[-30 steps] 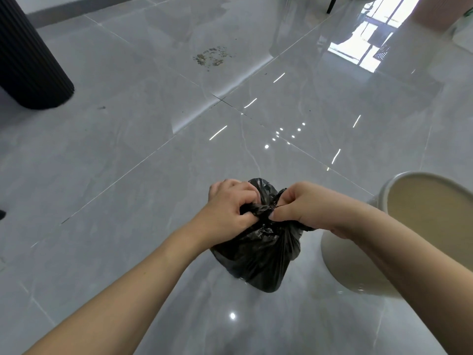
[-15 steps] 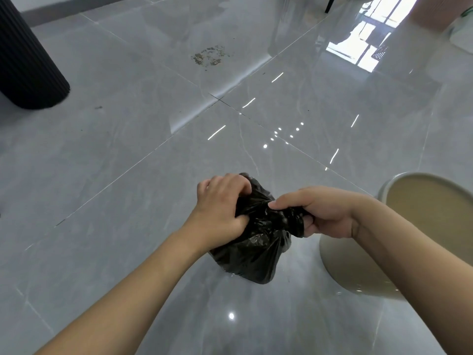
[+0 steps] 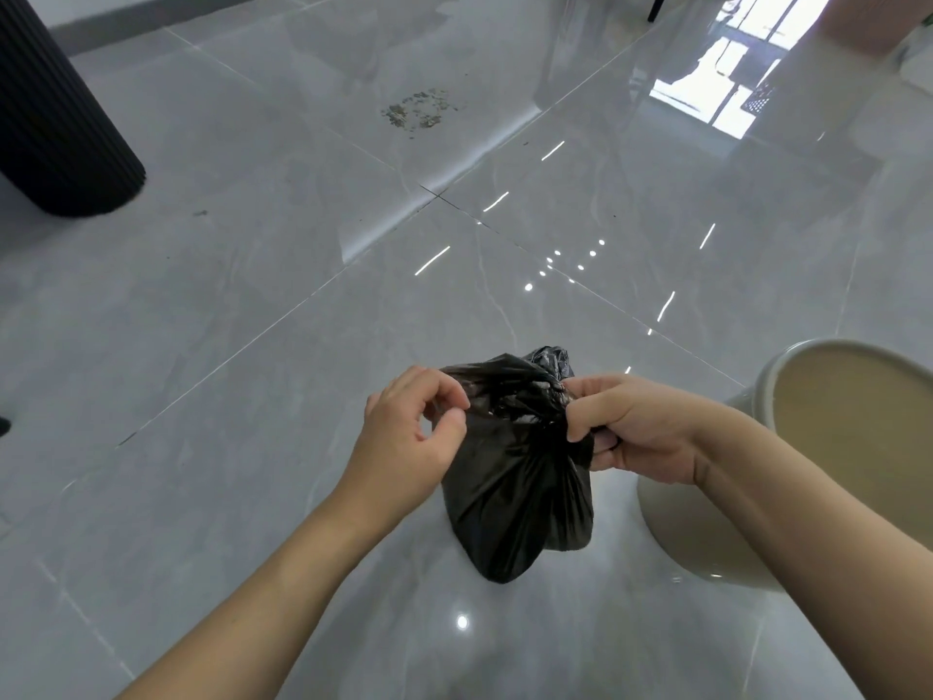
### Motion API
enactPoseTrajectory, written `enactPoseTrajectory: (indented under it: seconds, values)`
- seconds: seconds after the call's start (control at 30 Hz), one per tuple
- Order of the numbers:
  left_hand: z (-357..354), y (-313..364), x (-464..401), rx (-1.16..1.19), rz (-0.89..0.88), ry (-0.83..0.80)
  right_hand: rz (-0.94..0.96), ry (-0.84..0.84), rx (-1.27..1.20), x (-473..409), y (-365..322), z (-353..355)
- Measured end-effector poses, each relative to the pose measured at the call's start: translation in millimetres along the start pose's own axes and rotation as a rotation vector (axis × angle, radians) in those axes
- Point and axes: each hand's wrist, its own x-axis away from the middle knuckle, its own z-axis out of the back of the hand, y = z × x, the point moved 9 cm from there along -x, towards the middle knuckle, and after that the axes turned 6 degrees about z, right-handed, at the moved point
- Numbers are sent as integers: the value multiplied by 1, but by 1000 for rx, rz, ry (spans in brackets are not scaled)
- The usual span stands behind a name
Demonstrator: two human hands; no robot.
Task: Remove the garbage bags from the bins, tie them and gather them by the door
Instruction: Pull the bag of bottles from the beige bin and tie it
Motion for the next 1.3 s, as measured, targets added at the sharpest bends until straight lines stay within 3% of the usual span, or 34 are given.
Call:
enactPoseTrajectory:
  seconds: [0.33,0.53,0.77,0.87,1.03,1.1,1.17,1.23,1.3]
  values:
    - [-14,7,-8,142,95,-119,0,30,-200,2,1,-2]
    - [-20,15,-11,253,110,-283,-19,38,-121,1,1,-3]
    - [-29,20,-11,95,100,-297,-8,90,-43,1,-3,-5]
    - [-19,15,-14,12,95,-168,36,269,25,4,-5,12]
    - [3,-43,-14,-265,249,-46,156,705,503,21,2,65]
    - [7,-66,-8,-76,419,2,156,737,586,23,14,69]
    - [-3,-71,-4,463,558,24,199,740,704,22,14,59]
    - [-17,-56,-6,921,588,-49,261,730,816,20,6,45]
    - [-23,-40,-9,1046,576,-146,292,702,922,19,-1,35]
